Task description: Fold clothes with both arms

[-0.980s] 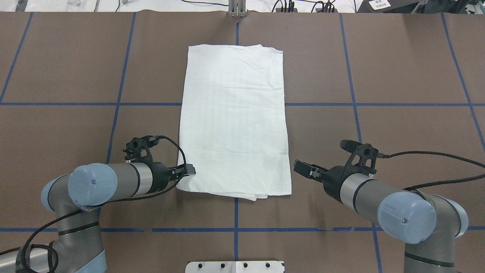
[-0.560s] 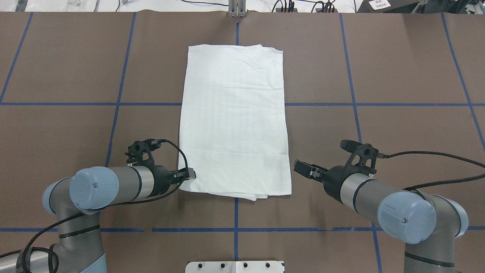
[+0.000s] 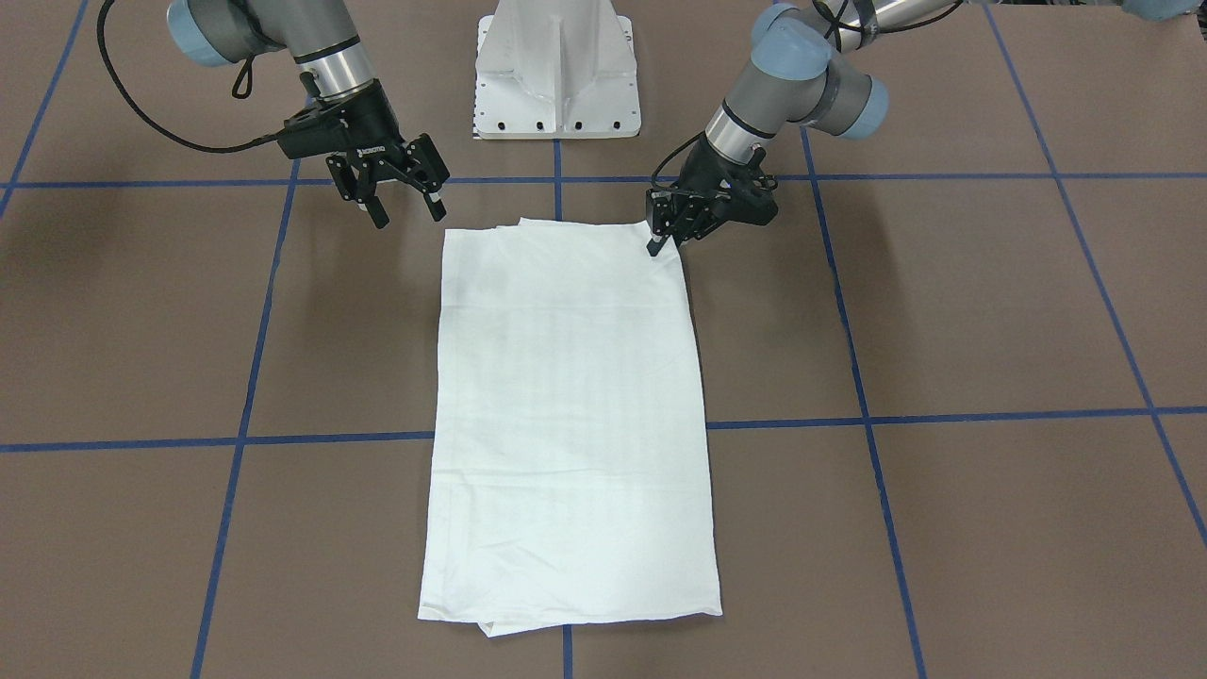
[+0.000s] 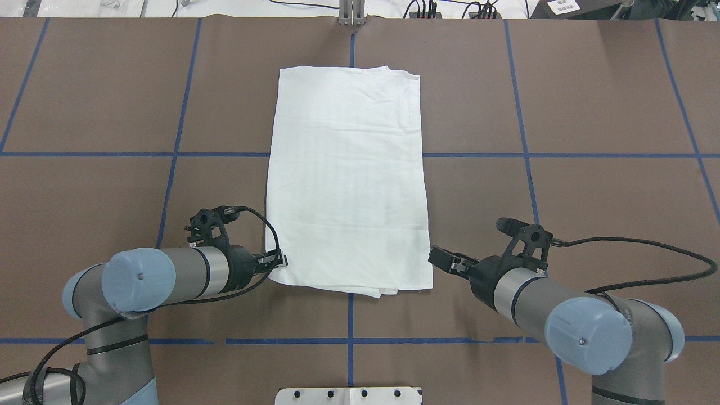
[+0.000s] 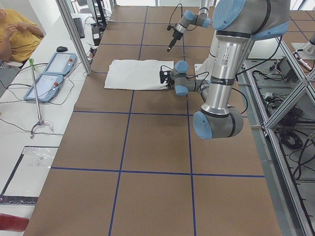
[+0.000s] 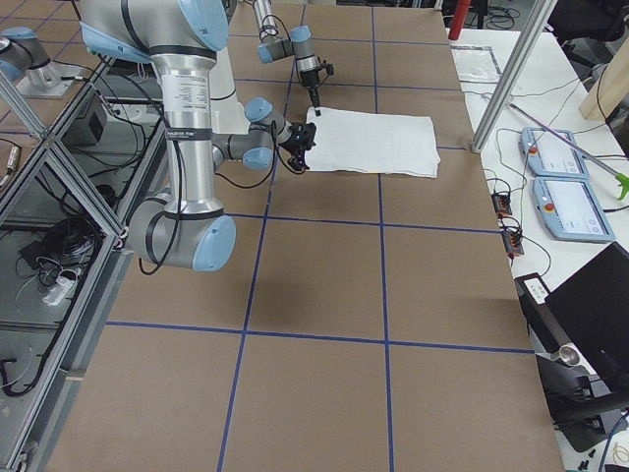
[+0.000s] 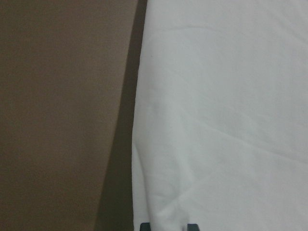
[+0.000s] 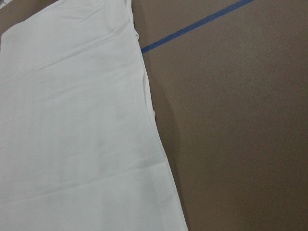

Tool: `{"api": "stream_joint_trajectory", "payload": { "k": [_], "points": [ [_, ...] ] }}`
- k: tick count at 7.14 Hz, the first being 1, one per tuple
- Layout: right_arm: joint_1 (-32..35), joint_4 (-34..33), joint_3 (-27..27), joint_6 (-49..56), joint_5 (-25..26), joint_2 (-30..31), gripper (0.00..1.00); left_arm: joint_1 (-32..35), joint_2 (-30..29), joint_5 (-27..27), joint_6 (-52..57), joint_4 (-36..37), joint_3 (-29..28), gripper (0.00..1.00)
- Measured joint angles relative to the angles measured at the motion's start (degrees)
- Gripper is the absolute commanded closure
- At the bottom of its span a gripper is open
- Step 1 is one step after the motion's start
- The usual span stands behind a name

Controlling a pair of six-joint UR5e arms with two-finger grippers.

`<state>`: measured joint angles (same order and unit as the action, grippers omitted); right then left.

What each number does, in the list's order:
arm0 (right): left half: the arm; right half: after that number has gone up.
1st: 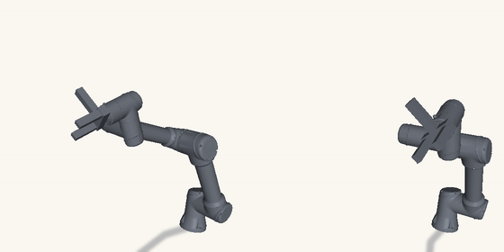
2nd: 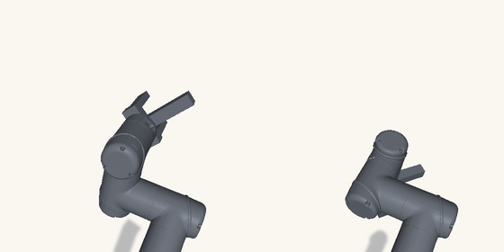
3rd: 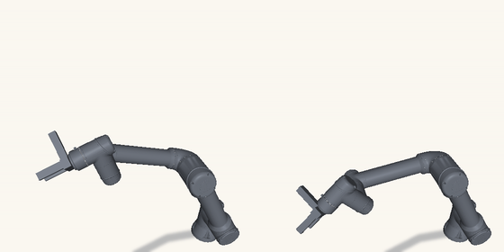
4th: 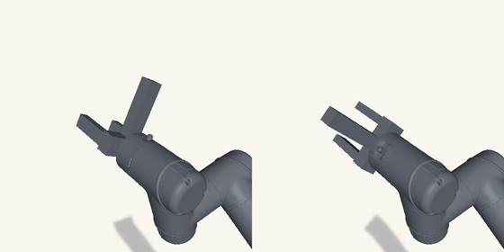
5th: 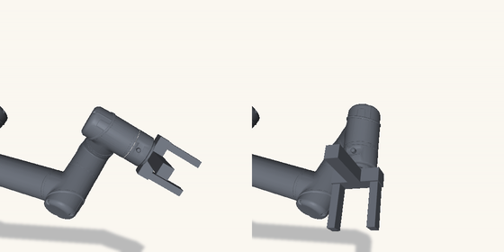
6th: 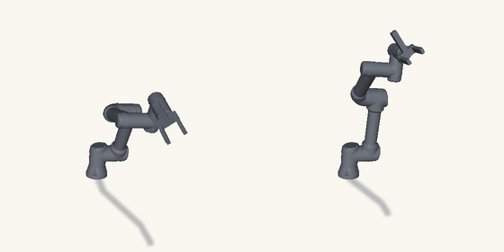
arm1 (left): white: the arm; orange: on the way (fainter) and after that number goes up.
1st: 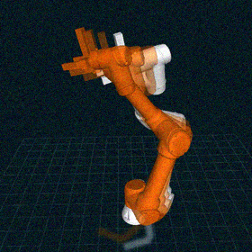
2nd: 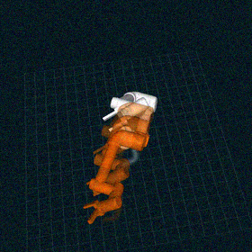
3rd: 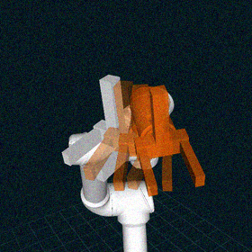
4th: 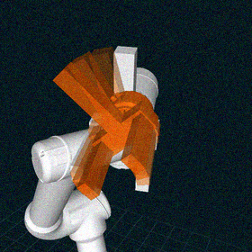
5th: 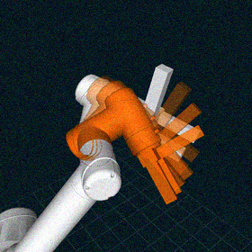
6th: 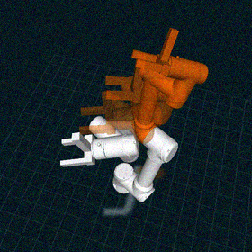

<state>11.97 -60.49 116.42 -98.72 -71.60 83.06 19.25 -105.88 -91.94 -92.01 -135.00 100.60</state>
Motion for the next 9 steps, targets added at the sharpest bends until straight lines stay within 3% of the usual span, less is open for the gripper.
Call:
{"api": "stream_joint_trajectory", "payload": {
  "k": [3,6,9],
  "points": [
    [-2.82,-19.19,-4.03,-16.27,-0.10,-14.81,0.15,0.00,-0.03,0.25,-0.01,0.00,0.07,1.00],
    [-3.15,-25.39,-9.48,-23.63,-2.36,-22.43,0.15,0.00,-0.09,0.27,-0.01,-0.08,0.09,1.00],
    [-3.14,-27.09,-13.07,-25.47,-3.16,-24.34,0.16,0.00,-0.07,0.29,-0.01,-0.09,0.41,1.00]
  ]
}}
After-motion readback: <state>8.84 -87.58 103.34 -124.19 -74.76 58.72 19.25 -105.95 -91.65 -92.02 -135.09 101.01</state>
